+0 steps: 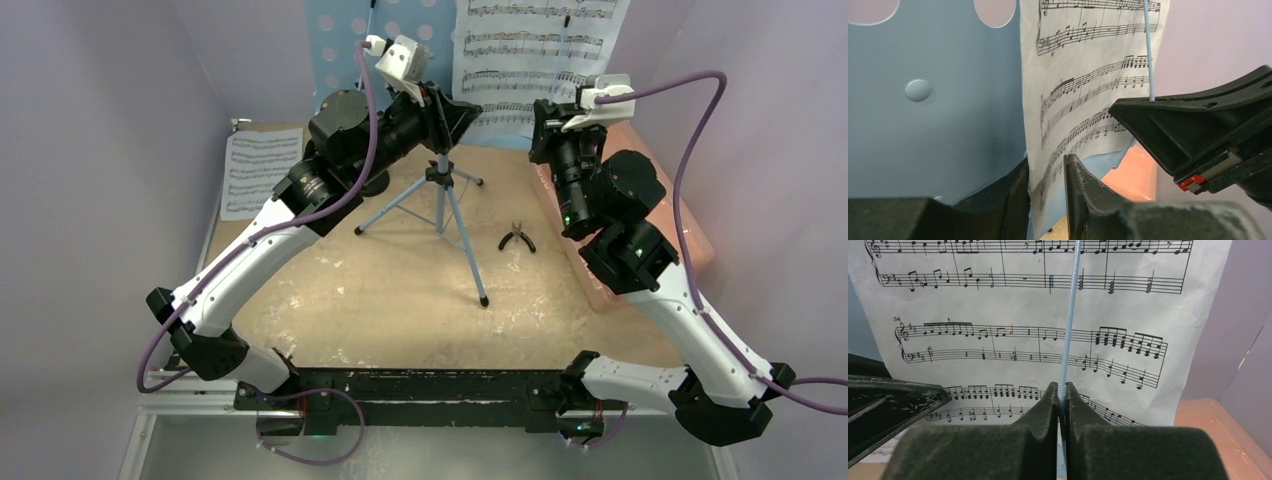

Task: Pack up the instrument practice props

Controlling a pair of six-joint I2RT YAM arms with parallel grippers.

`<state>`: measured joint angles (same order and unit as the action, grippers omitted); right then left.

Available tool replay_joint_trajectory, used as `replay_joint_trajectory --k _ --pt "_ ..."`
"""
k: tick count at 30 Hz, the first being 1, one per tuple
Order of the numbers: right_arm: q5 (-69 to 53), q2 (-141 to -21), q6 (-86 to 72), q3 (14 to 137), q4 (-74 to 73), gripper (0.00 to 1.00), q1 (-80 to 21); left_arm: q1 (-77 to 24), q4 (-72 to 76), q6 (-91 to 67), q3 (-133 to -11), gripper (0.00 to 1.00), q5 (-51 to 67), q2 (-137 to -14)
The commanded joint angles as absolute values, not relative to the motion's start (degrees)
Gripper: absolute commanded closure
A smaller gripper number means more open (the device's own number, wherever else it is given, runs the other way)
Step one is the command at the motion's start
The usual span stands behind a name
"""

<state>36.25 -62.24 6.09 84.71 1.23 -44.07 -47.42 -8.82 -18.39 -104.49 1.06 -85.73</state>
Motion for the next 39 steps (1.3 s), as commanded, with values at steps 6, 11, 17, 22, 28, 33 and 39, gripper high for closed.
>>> replay_joint_trajectory --k 6,11,17,22,28,33,39 --pt "34.41 -59.89 3.43 81.84 2.11 1.00 -44.04 -48.01 -6.83 -17.02 -107.08 1.00 0.19 -84.72" --pt "34.83 -59.29 3.25 81.21 2.45 1.00 -43.97 -48.02 -7.57 -15.82 -106.86 1.00 -2.51 -82.95" --pt "35.26 -58.98 3.43 80.51 3.14 1.00 -43.90 -48.07 -9.18 -13.81 -105.84 1.00 -6.86 -79.55" --pt "35.61 -59.14 3.52 80.46 3.21 1.00 -43.86 -48.05 -11.00 -12.00 -105.53 1.00 -9.66 -76.75" --pt "35.67 -59.23 3.68 80.50 3.25 1.00 -43.81 -48.03 -13.33 -10.02 -105.38 1.00 -13.10 -72.87" --pt "35.69 -59.53 3.78 80.51 3.21 1.00 -43.77 -48.07 -15.22 -8.49 -104.80 1.00 -16.01 -68.92" --pt "35.73 -59.93 3.69 80.42 3.24 1.00 -43.76 -48.07 -18.17 -5.95 -104.59 1.00 -22.48 -64.21"
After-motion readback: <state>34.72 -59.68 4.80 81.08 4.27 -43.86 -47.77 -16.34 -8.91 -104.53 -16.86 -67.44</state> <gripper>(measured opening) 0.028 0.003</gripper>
